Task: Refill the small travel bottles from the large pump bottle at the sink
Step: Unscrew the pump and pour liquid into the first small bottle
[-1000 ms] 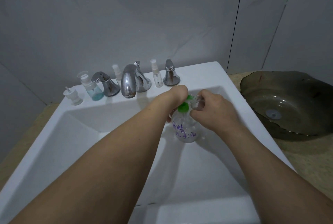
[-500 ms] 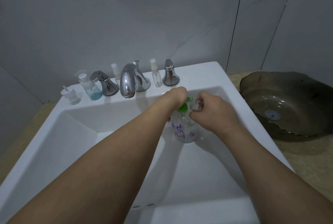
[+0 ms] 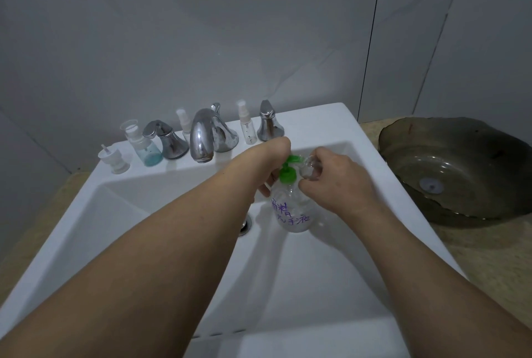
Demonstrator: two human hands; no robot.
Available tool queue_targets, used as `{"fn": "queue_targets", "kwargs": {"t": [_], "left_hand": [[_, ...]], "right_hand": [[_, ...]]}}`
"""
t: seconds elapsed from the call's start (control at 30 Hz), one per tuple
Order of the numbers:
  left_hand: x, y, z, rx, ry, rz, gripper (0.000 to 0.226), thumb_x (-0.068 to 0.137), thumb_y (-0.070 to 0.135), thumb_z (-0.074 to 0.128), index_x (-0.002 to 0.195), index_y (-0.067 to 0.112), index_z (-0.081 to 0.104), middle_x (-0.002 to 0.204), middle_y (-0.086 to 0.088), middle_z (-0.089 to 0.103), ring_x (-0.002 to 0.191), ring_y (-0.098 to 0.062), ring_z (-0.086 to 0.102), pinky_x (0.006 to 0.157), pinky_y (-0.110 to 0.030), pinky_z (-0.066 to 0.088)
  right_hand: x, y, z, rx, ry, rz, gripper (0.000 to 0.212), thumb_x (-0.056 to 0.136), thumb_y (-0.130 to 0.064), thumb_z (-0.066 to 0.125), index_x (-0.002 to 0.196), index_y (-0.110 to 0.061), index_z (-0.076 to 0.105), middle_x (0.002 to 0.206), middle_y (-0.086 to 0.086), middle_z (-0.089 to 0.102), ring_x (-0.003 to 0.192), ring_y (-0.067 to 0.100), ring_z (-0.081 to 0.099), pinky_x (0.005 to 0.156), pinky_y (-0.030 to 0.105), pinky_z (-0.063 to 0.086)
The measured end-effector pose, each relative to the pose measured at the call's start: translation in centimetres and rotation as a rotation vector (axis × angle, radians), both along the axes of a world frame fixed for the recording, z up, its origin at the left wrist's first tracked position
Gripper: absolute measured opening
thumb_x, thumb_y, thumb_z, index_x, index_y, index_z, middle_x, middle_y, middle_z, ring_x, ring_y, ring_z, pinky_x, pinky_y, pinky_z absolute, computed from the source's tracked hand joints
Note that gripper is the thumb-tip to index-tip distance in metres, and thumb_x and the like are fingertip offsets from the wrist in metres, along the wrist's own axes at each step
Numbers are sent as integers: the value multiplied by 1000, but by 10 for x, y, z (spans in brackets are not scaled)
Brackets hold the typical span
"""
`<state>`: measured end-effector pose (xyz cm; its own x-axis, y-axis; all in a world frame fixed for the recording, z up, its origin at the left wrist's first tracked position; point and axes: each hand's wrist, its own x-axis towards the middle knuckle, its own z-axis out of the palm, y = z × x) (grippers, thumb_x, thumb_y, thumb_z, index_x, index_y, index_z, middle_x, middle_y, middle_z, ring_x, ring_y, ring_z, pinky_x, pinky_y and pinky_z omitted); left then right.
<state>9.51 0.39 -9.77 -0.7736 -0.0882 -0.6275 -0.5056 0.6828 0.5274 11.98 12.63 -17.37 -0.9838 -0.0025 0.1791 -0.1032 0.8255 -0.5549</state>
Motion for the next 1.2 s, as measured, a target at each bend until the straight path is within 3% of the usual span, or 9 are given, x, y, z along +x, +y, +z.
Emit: {"fn": "queue_targets", "kwargs": {"t": [0.17,0.3,0.5,0.6,0.7,0.77,0.87,1.1,1.2], "left_hand": [[5,6,-3,3,35,27,38,95,25,25,99,2,55,93,-16,59,74,-29,54,50,-32,34],[5,7,-9,-23,58,59,35,96,15,27,107,1,57,118,-21,60,96,-37,60,50,-36,37],[7,12,-7,-84,101,100,38,99,5,29,127,-2,54,132,-20,54,117,-38,55,92,-53,47],[7,11,-9,-58,109,99,36,98,7,29,120,-1,56,127,-21,55,112,-40,57,85,-53,50],[4,8,-12,31,89,140,30,95,18,30,96,4,56,106,-16,60,83,-32,59,58,-36,42],[6,5,-8,44,43,128,34,90,28,32,93,4,57,94,-12,62,76,-29,59,65,-35,45],[0,-1,-7,-1,-16,76,48,78,40,33,97,8,63,98,-12,68,88,-34,64,85,-53,44],[-2,1,-4,-114,-43,23,50,80,39,31,98,6,63,97,-13,67,91,-35,63,85,-56,43],[3,5,-2,-89,-16,45,47,88,33,28,101,0,59,97,-16,63,89,-36,61,71,-44,46]], "right_hand": [[-1,0,0,-5,-20,-1,25,70,-35,65,86,-28,46,87,-6,63,83,23,59,65,30,40],[-1,-1,-3,1,-30,-1,25,70,-36,64,87,-29,47,88,-8,62,82,22,58,67,30,42],[0,-1,-1,24,-38,-10,24,71,-35,64,88,-26,50,88,-5,62,82,24,59,66,30,43],[0,-1,0,28,-48,-3,26,71,-36,64,90,-28,49,91,-6,63,86,23,60,67,28,41],[0,-1,1,25,-60,-2,26,71,-36,64,91,-29,49,93,-7,62,87,23,60,66,28,38],[0,-1,2,12,-56,1,26,71,-36,64,90,-29,49,94,-8,63,88,23,60,67,28,38],[1,-1,4,-18,-28,4,25,71,-36,64,88,-28,47,89,-8,63,86,23,60,65,29,38],[3,0,4,-19,7,27,25,74,-39,64,88,-28,46,92,-5,61,89,26,61,67,29,38],[2,0,3,-19,10,29,26,74,-39,64,88,-27,45,94,-2,63,89,28,60,67,30,38]]}}
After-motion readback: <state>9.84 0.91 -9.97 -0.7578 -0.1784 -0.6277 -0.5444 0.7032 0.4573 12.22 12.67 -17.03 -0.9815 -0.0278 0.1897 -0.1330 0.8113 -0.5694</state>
